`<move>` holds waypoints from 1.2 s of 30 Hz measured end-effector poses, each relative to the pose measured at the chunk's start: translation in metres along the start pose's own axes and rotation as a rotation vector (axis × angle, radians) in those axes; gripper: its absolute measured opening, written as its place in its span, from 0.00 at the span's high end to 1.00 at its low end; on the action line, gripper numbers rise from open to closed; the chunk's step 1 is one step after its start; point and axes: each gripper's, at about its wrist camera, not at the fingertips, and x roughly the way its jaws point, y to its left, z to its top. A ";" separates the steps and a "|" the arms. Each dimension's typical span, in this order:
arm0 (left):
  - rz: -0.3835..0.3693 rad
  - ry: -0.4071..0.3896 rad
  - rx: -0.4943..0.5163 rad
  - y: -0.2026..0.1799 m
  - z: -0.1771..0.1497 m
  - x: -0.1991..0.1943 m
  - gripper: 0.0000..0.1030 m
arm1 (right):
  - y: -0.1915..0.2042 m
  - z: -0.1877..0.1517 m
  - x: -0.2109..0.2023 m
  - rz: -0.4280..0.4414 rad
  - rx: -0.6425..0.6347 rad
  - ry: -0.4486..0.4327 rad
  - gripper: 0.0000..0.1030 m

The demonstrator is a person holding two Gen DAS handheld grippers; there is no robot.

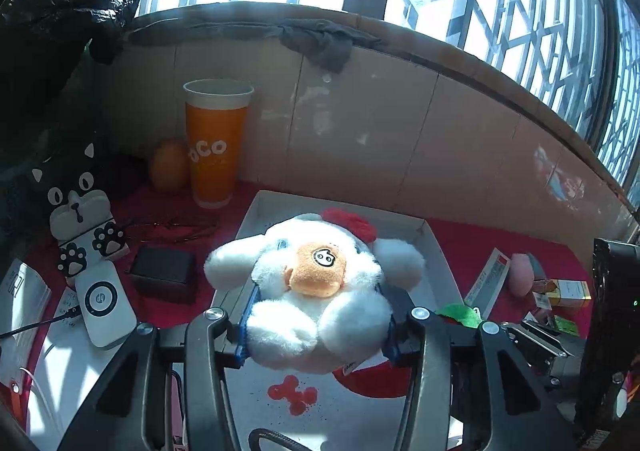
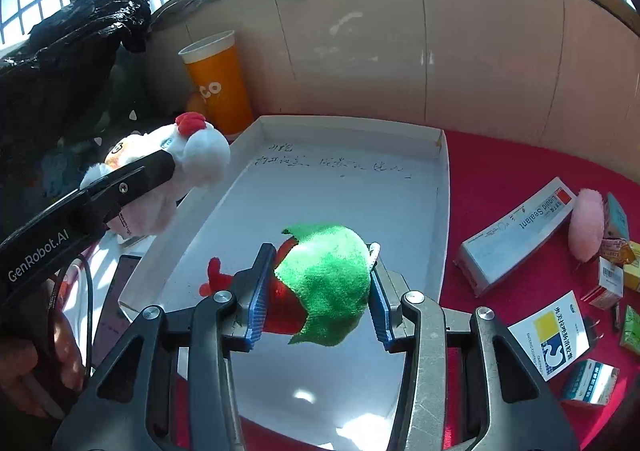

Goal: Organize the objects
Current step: 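Carry both plush toys into the white tray and open both tools, then grasp the white-blue omeprazole box with the left tool while the right tool grasps the nasal-drop box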

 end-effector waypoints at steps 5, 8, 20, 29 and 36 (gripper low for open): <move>0.044 -0.032 0.006 -0.002 -0.001 0.002 0.13 | 0.008 -0.008 0.006 -0.031 -0.064 -0.006 0.10; 0.057 -0.093 0.004 -0.002 0.000 -0.009 0.00 | 0.008 -0.013 -0.003 -0.062 -0.095 -0.047 0.03; -0.057 -0.132 0.095 -0.039 0.002 -0.026 0.00 | -0.042 -0.024 -0.054 -0.158 -0.029 -0.137 0.00; -0.298 0.042 0.275 -0.114 -0.025 0.004 0.00 | -0.147 -0.060 -0.118 -0.207 0.029 -0.126 0.00; -0.375 0.185 0.493 -0.186 -0.058 0.033 0.00 | -0.192 -0.089 -0.120 -0.135 -0.055 -0.019 0.00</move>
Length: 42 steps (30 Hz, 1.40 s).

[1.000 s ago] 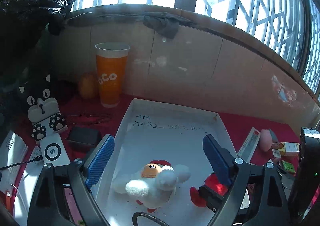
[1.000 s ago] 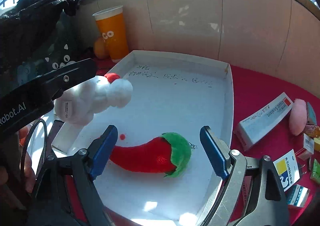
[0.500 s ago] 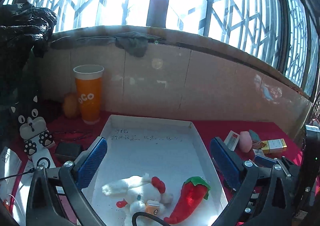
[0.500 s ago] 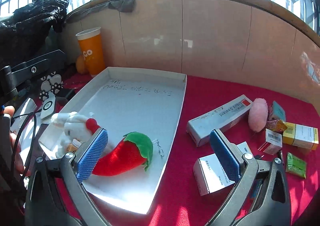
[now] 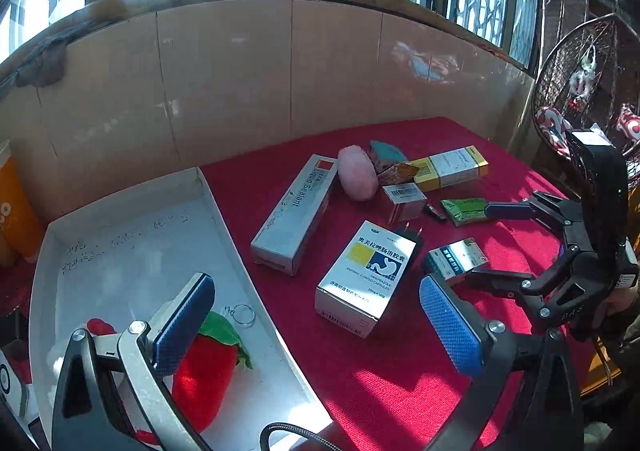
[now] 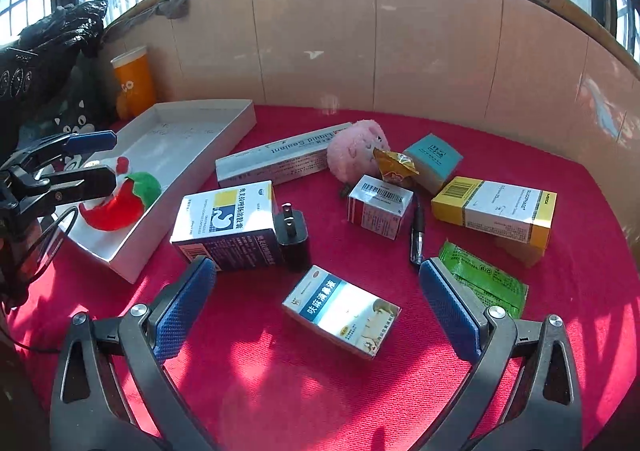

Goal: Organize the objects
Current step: 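Grasp the white-blue omeprazole box with the left tool while the right tool grasps the nasal-drop box, then carry both medicine boxes into the white tray and open both tools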

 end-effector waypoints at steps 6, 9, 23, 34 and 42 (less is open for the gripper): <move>0.042 0.103 0.121 -0.030 0.002 0.042 0.00 | -0.001 -0.008 0.027 0.028 -0.118 0.062 0.00; 0.040 0.146 0.162 -0.040 0.003 0.059 0.00 | -0.004 -0.003 0.040 0.059 -0.124 0.095 0.00; 0.018 0.219 0.199 -0.046 -0.006 0.075 0.52 | -0.001 -0.024 0.031 0.098 -0.155 0.160 0.30; 0.154 -0.003 0.043 -0.047 0.006 0.009 0.52 | -0.009 -0.022 -0.044 0.043 -0.011 -0.030 0.30; 0.279 -0.154 -0.054 -0.028 0.016 -0.035 0.51 | 0.006 0.006 -0.087 -0.029 0.036 -0.211 0.30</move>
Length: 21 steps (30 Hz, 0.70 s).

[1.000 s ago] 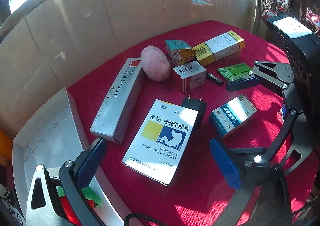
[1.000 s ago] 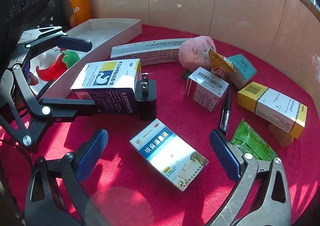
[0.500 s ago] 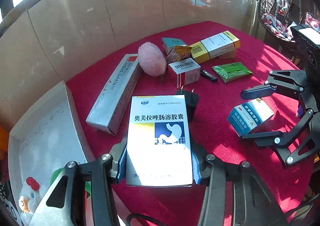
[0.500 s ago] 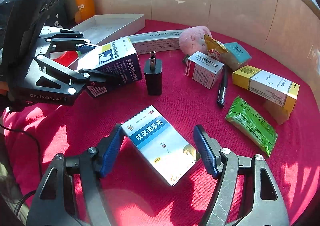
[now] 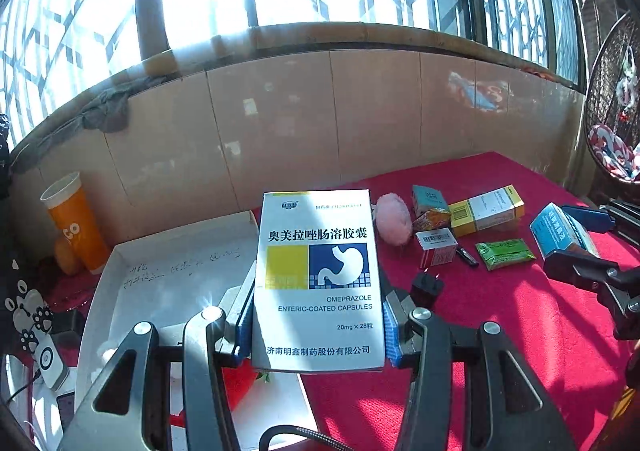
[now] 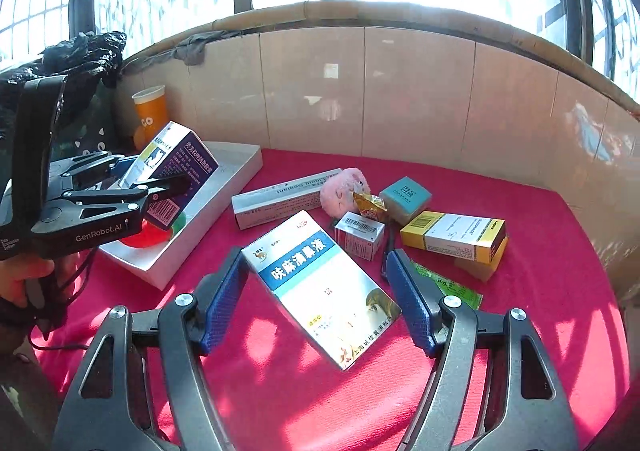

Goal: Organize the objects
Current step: 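Carry both medicine boxes into the white tray and open both tools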

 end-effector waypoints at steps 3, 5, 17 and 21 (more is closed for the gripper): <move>0.012 -0.016 -0.023 0.010 0.003 -0.006 0.51 | 0.012 0.015 -0.008 0.006 0.002 -0.034 0.30; 0.021 -0.022 -0.036 0.017 0.002 -0.010 0.51 | 0.020 0.024 -0.007 -0.007 0.000 -0.046 0.30; 0.067 -0.041 -0.117 0.058 -0.007 -0.025 0.51 | 0.061 0.051 0.006 -0.015 -0.018 -0.075 0.30; 0.082 -0.044 -0.146 0.073 -0.009 -0.027 0.51 | 0.075 0.056 0.012 -0.002 -0.037 -0.066 0.30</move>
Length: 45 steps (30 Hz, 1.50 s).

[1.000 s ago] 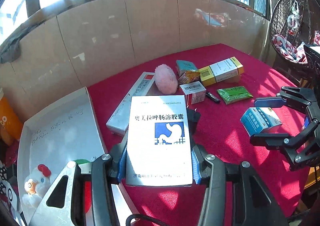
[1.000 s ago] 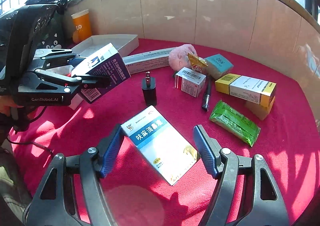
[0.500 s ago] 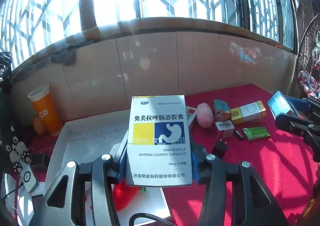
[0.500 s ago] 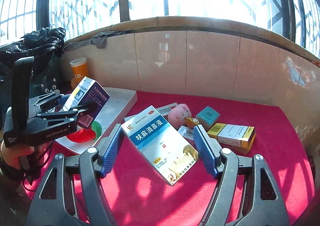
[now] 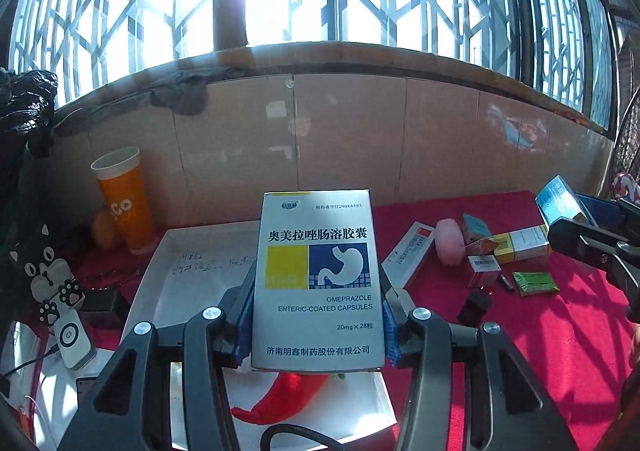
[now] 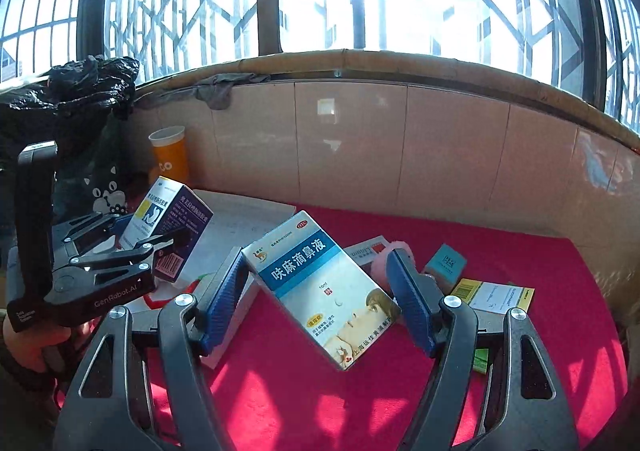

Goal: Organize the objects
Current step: 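Carry both medicine boxes into the white tray and open both tools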

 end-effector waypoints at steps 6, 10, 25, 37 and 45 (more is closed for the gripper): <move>0.028 0.004 -0.029 0.021 -0.001 0.003 0.51 | 0.022 0.004 0.013 0.029 -0.032 0.014 0.30; 0.043 0.004 -0.046 0.031 -0.001 0.006 0.51 | 0.033 0.008 0.024 0.050 -0.042 0.028 0.30; 0.116 0.010 -0.100 0.077 0.000 0.018 0.51 | 0.072 0.014 0.074 0.143 -0.045 0.096 0.30; 0.128 0.057 -0.133 0.109 0.006 0.049 0.51 | 0.095 0.011 0.125 0.168 -0.028 0.175 0.30; 0.070 0.112 -0.193 0.125 0.016 0.082 0.51 | 0.099 0.009 0.179 0.149 0.062 0.244 0.30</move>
